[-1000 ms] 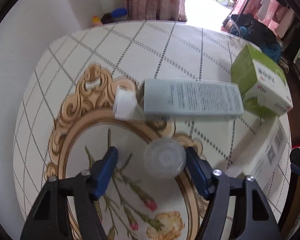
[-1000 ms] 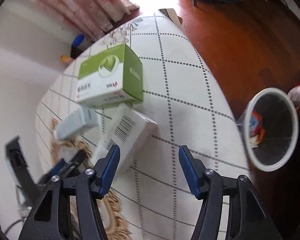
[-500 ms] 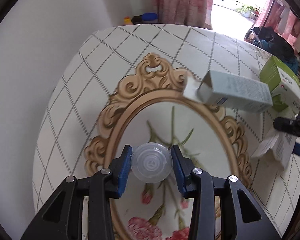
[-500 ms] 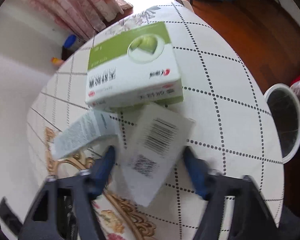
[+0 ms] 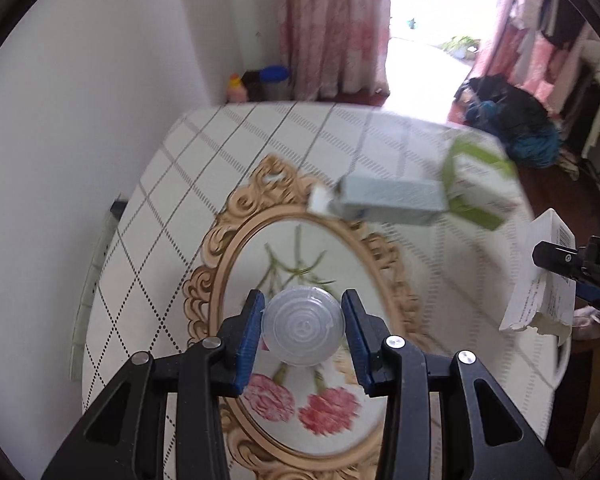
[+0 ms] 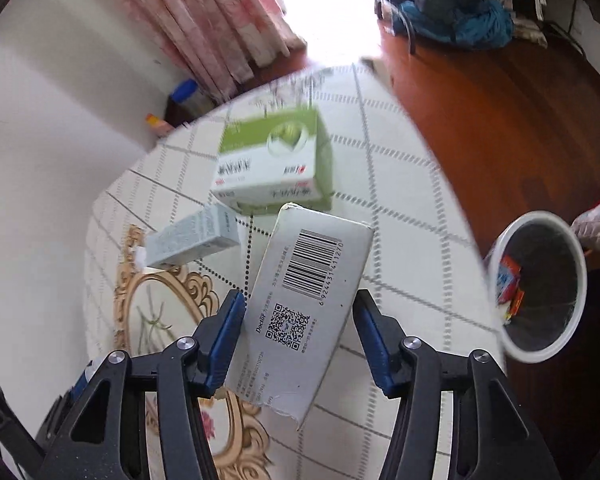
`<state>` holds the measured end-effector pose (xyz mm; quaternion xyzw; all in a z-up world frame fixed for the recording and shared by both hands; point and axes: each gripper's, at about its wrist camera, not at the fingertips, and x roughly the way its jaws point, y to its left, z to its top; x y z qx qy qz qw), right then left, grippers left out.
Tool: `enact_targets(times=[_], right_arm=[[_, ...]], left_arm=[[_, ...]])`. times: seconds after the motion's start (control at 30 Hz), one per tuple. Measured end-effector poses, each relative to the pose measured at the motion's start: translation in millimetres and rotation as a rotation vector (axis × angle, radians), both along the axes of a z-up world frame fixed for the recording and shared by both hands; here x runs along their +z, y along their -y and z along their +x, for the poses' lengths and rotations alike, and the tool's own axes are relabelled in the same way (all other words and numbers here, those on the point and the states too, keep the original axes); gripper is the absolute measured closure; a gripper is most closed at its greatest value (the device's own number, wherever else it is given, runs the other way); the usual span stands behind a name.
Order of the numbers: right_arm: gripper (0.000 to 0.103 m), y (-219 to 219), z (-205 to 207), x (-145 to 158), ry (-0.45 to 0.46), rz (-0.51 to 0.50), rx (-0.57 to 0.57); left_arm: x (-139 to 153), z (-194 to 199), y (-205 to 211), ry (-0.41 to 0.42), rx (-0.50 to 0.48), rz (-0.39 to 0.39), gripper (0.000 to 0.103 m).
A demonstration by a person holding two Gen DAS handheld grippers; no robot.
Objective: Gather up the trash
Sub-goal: 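Carry the barcode box and plastic lid over the bin and release both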
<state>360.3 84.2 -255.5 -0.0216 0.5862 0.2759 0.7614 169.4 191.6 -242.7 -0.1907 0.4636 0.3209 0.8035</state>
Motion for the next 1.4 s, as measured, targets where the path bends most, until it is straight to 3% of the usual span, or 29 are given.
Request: enact_targets(times=[0.33, 0.47, 0.6, 0.7, 0.9, 1.2, 1.23, 1.3, 1.33, 1.4], right_arm=[[0.045, 117, 22, 88, 0.116, 0.103, -0.04], [0.045, 180, 41, 101, 0.142, 0.094, -0.092], [0.045, 244, 65, 98, 0.145, 0.061, -0.156], [0.046, 287, 85, 84, 0.133, 0.021, -0.201], [0.046, 340, 123, 24, 0.055, -0.061, -0.26], [0.046, 359, 159, -70, -0.059, -0.111, -0.275], [0.045, 358, 162, -78, -0.067, -0.117, -0.272], [0.043, 361, 166, -90, -0.079, -0.131, -0.274], [0.041, 361, 167, -97, -0.094, -0.141, -0.275], [0.024, 359, 169, -108, -0.113, -0.151, -0.269]], left_arm=[[76, 57, 75, 0.14, -0.18, 0.015, 0.067], [91, 97, 128, 0.173, -0.295, -0.018, 0.067], [87, 140, 173, 0.177, -0.399, -0.087, 0.067], [72, 178, 210, 0.157, -0.478, -0.161, 0.067], [3, 264, 257, 0.031, -0.581, -0.408, 0.067], [-64, 327, 277, -0.131, -0.617, -0.535, 0.065], [-70, 331, 275, -0.147, -0.606, -0.535, 0.062], [-78, 332, 272, -0.162, -0.592, -0.518, 0.023], [-81, 332, 270, -0.161, -0.585, -0.515, 0.017], [-85, 327, 268, -0.165, -0.568, -0.503, 0.013]])
